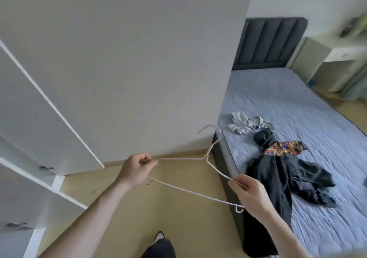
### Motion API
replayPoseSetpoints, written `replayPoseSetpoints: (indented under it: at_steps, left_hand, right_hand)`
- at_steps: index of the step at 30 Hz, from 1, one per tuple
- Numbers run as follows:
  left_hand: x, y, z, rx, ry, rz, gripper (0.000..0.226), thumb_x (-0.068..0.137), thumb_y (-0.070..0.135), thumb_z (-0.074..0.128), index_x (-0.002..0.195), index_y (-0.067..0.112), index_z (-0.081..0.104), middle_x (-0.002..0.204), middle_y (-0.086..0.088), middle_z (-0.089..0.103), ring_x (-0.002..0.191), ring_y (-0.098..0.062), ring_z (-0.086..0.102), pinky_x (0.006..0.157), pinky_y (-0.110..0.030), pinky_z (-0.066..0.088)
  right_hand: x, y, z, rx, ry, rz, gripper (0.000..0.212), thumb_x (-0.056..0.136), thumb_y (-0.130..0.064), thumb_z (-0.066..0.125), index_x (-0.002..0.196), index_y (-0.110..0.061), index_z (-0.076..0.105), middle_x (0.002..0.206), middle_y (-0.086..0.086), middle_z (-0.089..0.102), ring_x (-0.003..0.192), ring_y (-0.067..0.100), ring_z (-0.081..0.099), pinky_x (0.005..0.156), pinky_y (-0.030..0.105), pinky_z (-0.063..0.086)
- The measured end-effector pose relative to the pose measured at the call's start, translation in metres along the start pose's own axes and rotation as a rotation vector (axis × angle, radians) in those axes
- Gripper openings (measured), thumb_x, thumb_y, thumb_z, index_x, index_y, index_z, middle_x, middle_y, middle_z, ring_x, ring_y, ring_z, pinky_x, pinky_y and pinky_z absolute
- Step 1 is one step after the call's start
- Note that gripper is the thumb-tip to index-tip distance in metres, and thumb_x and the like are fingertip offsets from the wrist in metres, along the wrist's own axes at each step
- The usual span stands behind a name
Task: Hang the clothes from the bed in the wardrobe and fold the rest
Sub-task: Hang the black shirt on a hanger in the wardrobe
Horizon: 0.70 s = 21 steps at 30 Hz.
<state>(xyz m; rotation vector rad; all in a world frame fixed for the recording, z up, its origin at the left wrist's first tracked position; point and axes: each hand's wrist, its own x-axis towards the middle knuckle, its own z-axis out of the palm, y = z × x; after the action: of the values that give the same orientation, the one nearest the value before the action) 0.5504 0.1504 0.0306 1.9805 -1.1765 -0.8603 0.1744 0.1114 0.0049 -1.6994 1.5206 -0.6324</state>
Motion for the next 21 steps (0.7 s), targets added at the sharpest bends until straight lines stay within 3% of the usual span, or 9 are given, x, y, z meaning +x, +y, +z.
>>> replayPoseSetpoints:
  at_steps: [3, 5, 7, 10, 15, 21]
  left_hand:
    - [0.031, 0.033, 0.045, 0.005, -0.063, 0.019, 0.038, 0.089, 0.036, 0.074, 0.073, 0.007, 0.056, 0.057, 0.009, 0.046, 0.058, -0.013, 0.043, 0.057, -0.031, 0.035]
    - [0.05, 0.054, 0.082, -0.009, -0.13, 0.055, 0.029, 0.091, 0.035, 0.072, 0.076, 0.012, 0.062, 0.063, 0.011, 0.059, 0.061, -0.012, 0.053, 0.055, -0.024, 0.041]
    - [0.062, 0.072, 0.113, -0.069, -0.165, 0.073, 0.014, 0.093, 0.03, 0.072, 0.086, 0.019, 0.07, 0.084, 0.01, 0.073, 0.08, -0.011, 0.067, 0.054, -0.009, 0.044]
    - [0.08, 0.101, 0.165, -0.112, -0.224, 0.08, 0.008, 0.094, 0.028, 0.071, 0.096, 0.021, 0.07, 0.102, 0.004, 0.073, 0.1, -0.012, 0.067, 0.053, -0.009, 0.046]
    - [0.131, 0.15, 0.251, -0.135, -0.352, 0.118, 0.005, 0.096, 0.029, 0.069, 0.095, 0.024, 0.069, 0.1, 0.004, 0.072, 0.096, -0.009, 0.066, 0.05, -0.009, 0.047]
    - [0.209, 0.19, 0.342, -0.128, -0.482, 0.123, 0.018, 0.077, 0.056, 0.066, 0.09, 0.043, 0.069, 0.093, 0.019, 0.074, 0.097, -0.001, 0.067, 0.081, -0.027, 0.051]
  right_hand:
    - [-0.013, 0.031, -0.033, 0.04, 0.126, 0.08, 0.006, 0.09, -0.032, 0.071, 0.085, -0.033, 0.074, 0.067, -0.008, 0.066, 0.058, 0.002, 0.058, 0.052, 0.014, 0.045]
    - [-0.02, 0.05, -0.055, 0.06, 0.187, 0.137, 0.006, 0.091, -0.032, 0.071, 0.085, -0.032, 0.073, 0.067, -0.006, 0.066, 0.062, 0.009, 0.06, 0.054, 0.017, 0.045]
    - [-0.023, 0.061, -0.069, 0.08, 0.214, 0.187, 0.008, 0.092, -0.032, 0.072, 0.084, -0.031, 0.074, 0.068, -0.004, 0.068, 0.064, 0.016, 0.063, 0.052, 0.017, 0.046]
    - [-0.018, 0.076, -0.094, 0.117, 0.272, 0.25, 0.013, 0.092, -0.027, 0.072, 0.08, -0.031, 0.075, 0.068, -0.004, 0.069, 0.059, 0.013, 0.064, 0.049, 0.016, 0.047]
    - [0.016, 0.113, -0.143, 0.103, 0.346, 0.356, 0.015, 0.093, -0.03, 0.071, 0.079, -0.029, 0.074, 0.069, -0.012, 0.069, 0.061, 0.002, 0.059, 0.059, 0.021, 0.043]
    - [0.083, 0.157, -0.193, 0.084, 0.313, 0.45, 0.017, 0.094, -0.03, 0.069, 0.077, -0.032, 0.07, 0.06, -0.012, 0.06, 0.054, 0.002, 0.049, 0.054, 0.016, 0.036]
